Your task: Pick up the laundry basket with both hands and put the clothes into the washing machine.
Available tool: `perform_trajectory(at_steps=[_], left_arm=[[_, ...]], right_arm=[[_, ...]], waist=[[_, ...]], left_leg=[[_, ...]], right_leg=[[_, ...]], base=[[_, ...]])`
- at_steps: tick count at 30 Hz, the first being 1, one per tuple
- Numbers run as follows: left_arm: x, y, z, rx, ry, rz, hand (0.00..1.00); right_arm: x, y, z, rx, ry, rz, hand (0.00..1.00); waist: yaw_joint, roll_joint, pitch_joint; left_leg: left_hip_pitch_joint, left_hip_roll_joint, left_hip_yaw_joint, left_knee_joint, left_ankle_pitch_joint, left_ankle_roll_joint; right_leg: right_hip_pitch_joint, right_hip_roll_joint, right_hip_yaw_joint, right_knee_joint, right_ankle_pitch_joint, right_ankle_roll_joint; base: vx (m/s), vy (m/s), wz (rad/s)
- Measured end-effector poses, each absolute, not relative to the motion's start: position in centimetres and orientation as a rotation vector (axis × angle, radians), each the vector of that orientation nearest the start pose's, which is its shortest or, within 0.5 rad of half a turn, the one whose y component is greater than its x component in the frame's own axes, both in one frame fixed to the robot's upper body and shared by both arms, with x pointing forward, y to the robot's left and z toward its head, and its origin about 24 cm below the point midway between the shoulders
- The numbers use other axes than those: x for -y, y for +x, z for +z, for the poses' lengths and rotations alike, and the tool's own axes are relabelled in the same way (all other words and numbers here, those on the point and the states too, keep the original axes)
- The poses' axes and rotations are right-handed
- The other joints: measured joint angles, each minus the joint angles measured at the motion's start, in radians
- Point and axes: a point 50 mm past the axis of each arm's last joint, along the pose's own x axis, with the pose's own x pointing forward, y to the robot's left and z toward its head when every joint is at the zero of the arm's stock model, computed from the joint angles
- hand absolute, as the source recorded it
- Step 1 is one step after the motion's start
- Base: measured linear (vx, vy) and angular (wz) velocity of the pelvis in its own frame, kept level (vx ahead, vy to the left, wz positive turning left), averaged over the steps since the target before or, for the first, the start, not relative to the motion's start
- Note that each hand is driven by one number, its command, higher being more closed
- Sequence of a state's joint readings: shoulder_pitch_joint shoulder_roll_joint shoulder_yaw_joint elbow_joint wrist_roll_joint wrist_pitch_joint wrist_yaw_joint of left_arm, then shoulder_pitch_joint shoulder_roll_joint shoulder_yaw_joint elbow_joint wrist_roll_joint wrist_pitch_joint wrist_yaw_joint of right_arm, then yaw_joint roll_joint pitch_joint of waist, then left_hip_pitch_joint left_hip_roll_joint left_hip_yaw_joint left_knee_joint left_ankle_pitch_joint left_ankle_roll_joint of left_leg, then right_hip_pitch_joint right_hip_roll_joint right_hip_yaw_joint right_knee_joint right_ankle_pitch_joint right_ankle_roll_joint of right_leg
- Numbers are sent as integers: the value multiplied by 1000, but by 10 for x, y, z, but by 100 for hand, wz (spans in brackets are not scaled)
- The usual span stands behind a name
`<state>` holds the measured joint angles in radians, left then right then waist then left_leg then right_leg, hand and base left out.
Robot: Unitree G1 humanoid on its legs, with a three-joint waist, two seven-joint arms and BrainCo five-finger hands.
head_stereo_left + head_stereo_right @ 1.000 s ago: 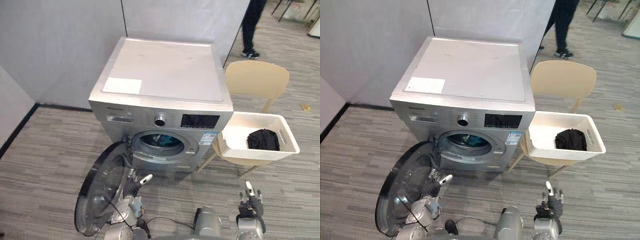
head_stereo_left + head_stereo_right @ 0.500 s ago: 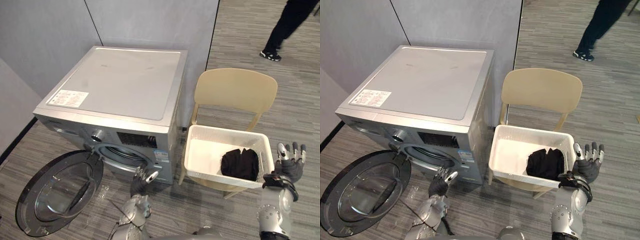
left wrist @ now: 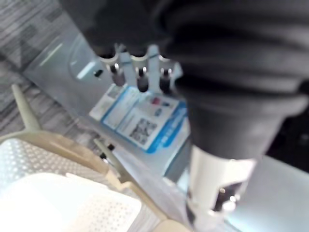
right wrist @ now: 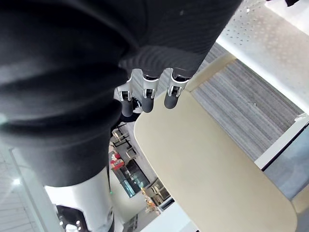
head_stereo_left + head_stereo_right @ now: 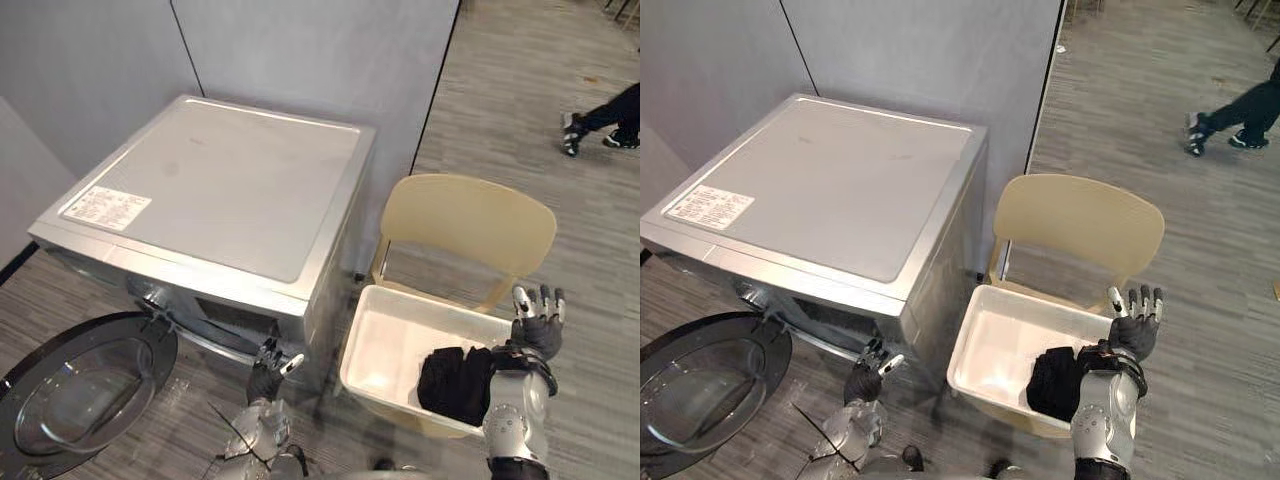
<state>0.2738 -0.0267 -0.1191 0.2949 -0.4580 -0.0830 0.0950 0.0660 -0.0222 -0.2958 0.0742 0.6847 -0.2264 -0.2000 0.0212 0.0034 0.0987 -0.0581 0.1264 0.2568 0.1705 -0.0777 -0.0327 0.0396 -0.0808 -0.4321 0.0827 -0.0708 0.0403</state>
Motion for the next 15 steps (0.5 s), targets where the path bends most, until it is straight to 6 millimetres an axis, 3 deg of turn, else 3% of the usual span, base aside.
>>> perform_trajectory(at_steps=[2, 7, 12, 15], left_arm=[[-136, 159, -76, -510, -457, 196, 0], [-141, 157, -74, -499, -419, 137, 0], [-152, 162, -64, -448, -357, 57, 0], [-155, 166, -60, -429, -344, 32, 0]], right_arm=[[254, 217, 25, 123, 565, -586, 0], [271, 225, 44, 97, 269, -393, 0], [272, 226, 48, 64, 131, -243, 0], [272, 217, 47, 23, 32, -151, 0]], waist=[[2, -3, 2], [22, -39, 11], [22, -130, 63], [22, -152, 106]], left_leg=[[5, 6, 5, -4, 0, 0], [9, -4, 50, -28, 2, -3], [-33, -1, 60, 12, -13, 8], [-60, 1, 55, 71, -58, 13]], right_leg=[[-2, 6, 13, 3, 0, 0], [-36, -8, 63, 5, 0, 0], [-112, -30, 81, 95, 0, 1], [-127, -44, 81, 128, -7, 9]], base=[[47, -41, -14], [-10, 29, -27], [-87, 48, -10], [-152, 76, 3]])
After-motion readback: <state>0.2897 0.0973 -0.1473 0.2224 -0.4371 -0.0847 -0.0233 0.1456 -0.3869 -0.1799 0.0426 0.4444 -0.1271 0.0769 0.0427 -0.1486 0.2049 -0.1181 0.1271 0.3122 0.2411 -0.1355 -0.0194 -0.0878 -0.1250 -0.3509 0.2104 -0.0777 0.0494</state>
